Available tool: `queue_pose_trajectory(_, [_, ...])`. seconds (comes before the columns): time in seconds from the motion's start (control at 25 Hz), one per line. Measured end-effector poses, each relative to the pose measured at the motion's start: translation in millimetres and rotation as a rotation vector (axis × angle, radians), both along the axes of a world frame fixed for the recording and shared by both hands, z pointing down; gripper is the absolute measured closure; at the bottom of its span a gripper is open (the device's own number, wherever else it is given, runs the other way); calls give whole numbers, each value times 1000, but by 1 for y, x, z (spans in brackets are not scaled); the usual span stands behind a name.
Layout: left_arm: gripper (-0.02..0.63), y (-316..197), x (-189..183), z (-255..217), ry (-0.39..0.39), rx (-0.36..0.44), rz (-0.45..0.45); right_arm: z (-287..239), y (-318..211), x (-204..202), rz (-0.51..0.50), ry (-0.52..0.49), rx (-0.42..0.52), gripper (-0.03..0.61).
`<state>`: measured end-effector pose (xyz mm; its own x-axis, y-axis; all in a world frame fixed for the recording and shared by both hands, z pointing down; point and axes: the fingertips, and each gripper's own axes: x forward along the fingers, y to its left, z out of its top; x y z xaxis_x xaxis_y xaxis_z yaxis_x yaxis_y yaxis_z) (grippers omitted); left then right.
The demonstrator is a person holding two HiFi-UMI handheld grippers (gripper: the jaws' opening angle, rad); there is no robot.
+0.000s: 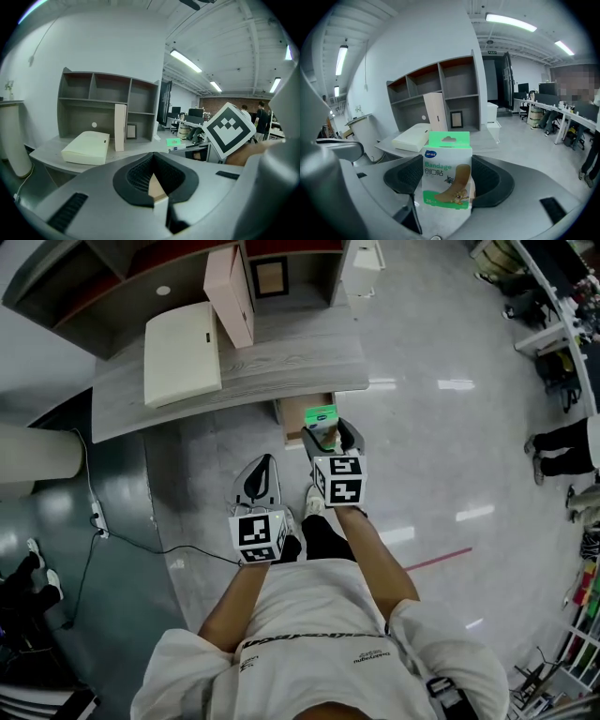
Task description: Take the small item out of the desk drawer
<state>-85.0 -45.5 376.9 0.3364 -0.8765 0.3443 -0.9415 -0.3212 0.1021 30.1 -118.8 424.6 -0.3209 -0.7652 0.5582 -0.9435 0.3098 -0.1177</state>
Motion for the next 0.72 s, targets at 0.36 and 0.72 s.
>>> queue_pose_trajectory(0.36, [598,6,8,-42,-5,59,23,-41,24,7,8,-20,29,230])
queue_pose_trajectory(0.72, [598,10,15,-76,-9,105,68,-85,41,9,23,-83,78,230])
